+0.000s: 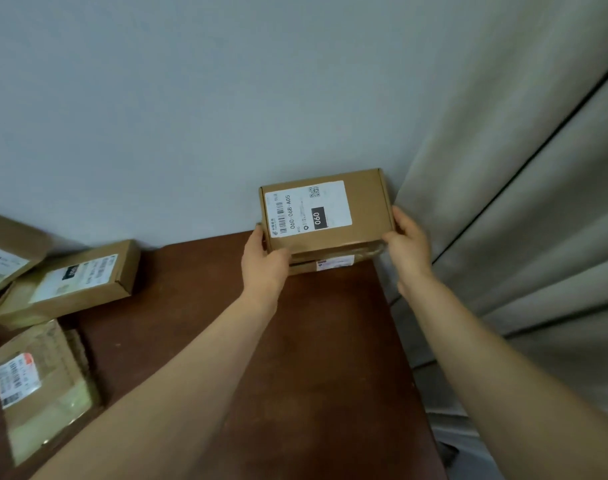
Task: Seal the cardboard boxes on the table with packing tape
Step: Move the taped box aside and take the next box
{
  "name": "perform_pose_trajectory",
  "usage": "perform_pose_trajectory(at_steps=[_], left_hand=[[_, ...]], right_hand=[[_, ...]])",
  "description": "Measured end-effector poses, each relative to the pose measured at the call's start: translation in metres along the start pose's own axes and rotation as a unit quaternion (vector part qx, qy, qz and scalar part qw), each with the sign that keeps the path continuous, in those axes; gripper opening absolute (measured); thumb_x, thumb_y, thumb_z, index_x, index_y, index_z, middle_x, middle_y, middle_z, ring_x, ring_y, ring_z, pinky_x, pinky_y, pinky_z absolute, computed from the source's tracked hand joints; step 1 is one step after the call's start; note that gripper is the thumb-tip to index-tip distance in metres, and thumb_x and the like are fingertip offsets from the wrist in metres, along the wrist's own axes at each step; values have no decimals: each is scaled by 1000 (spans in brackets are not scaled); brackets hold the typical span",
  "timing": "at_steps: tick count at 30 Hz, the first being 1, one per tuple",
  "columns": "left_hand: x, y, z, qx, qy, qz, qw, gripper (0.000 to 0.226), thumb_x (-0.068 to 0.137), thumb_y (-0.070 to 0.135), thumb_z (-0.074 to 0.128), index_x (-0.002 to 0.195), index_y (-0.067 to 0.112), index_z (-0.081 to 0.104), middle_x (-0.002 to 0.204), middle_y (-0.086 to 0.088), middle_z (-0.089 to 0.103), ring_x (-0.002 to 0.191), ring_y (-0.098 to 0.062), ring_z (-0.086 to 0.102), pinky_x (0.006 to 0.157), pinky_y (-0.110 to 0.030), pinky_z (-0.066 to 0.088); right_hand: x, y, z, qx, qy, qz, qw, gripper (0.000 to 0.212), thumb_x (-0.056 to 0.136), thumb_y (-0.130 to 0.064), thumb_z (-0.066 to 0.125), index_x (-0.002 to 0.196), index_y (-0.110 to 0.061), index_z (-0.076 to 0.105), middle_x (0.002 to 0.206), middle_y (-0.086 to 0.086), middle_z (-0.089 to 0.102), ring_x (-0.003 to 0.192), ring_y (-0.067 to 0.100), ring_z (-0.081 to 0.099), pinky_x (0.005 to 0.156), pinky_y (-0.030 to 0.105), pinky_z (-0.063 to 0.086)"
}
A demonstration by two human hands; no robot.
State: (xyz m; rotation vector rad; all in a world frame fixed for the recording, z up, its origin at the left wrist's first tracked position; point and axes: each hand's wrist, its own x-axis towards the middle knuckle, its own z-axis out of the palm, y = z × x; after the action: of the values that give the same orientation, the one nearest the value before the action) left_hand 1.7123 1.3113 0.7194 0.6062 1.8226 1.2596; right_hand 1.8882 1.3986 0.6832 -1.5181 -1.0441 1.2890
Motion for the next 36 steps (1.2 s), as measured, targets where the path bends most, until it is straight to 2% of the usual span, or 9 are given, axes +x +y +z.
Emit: perform_pose_trajectory(at_steps=[3, 6, 11, 14, 17, 24, 27, 31, 36], left_hand=[[10, 5, 8, 20, -5, -13, 1000, 62, 81, -8, 44, 139, 13, 45, 133, 1, 57, 121, -18, 53, 103, -32, 44], [15, 6, 15, 44, -8, -14, 999, 62, 78, -10, 42, 135, 15, 48, 128, 2, 59, 118, -18, 54, 99, -31, 45], [14, 9, 16, 50, -28, -12, 998, 72, 76, -13, 40, 141, 18, 43, 135, 0, 54, 126, -18, 48, 107, -32, 39], [11, 10, 6, 29, -25, -29, 999, 79, 82, -9, 45, 152, 19, 20, 153, 3, 32, 139, -15, 31, 115, -32, 27], [7, 7, -14, 29, -18, -33, 999, 77, 86, -3, 50, 152, 18, 16, 156, 1, 25, 142, -18, 26, 116, -37, 26], [-5, 5, -110, 19, 25, -29, 999, 70, 87, 5, 51, 150, 18, 24, 146, -3, 39, 128, -17, 43, 103, -29, 38], [-13, 0, -175, 19, 36, -11, 999, 67, 86, 6, 53, 148, 16, 29, 140, -3, 45, 122, -16, 48, 100, -29, 41], [-25, -19, -278, 26, 56, 6, 998, 61, 86, 7, 54, 143, 18, 37, 128, 0, 53, 106, -12, 52, 79, -18, 41], [-44, -53, -405, 11, 104, -2, 995, 54, 87, 14, 59, 139, 19, 44, 128, 0, 54, 108, -13, 53, 87, -24, 43]], right_hand=[[18, -1, 4, -36, -18, -3, 999, 55, 87, 4, 45, 136, -20, 53, 135, 3, 53, 119, 17, 54, 101, 34, 47], [24, -2, 7, -58, -17, -22, 998, 51, 85, 5, 42, 124, -24, 59, 128, 5, 55, 103, 14, 57, 86, 24, 48], [26, -4, 8, -133, -3, -60, 989, 32, 85, 2, 45, 99, -23, 61, 114, 12, 63, 96, 20, 60, 78, 32, 54], [11, -6, 14, -224, 76, -70, 969, 48, 86, -7, 52, 134, -12, 49, 141, 13, 45, 128, 30, 41, 106, 43, 37], [-27, -16, 33, -235, 131, -170, 948, 57, 81, -1, 54, 137, -9, 46, 144, 15, 38, 135, 32, 30, 113, 43, 21], [-108, -29, 121, -225, -20, -256, 940, 46, 82, 6, 51, 124, -12, 57, 130, 6, 53, 127, 22, 42, 110, 40, 30], [-150, -22, 176, -208, -104, -241, 942, 43, 83, 6, 48, 120, -14, 60, 121, 2, 60, 118, 18, 52, 106, 36, 37], [-218, -10, 259, -175, -166, -187, 952, 40, 85, 5, 47, 116, -16, 60, 117, -1, 62, 102, 13, 59, 94, 27, 46], [-295, 5, 348, -194, -258, -141, 936, 32, 87, 0, 52, 111, -20, 61, 112, -3, 62, 101, 11, 59, 93, 28, 47]])
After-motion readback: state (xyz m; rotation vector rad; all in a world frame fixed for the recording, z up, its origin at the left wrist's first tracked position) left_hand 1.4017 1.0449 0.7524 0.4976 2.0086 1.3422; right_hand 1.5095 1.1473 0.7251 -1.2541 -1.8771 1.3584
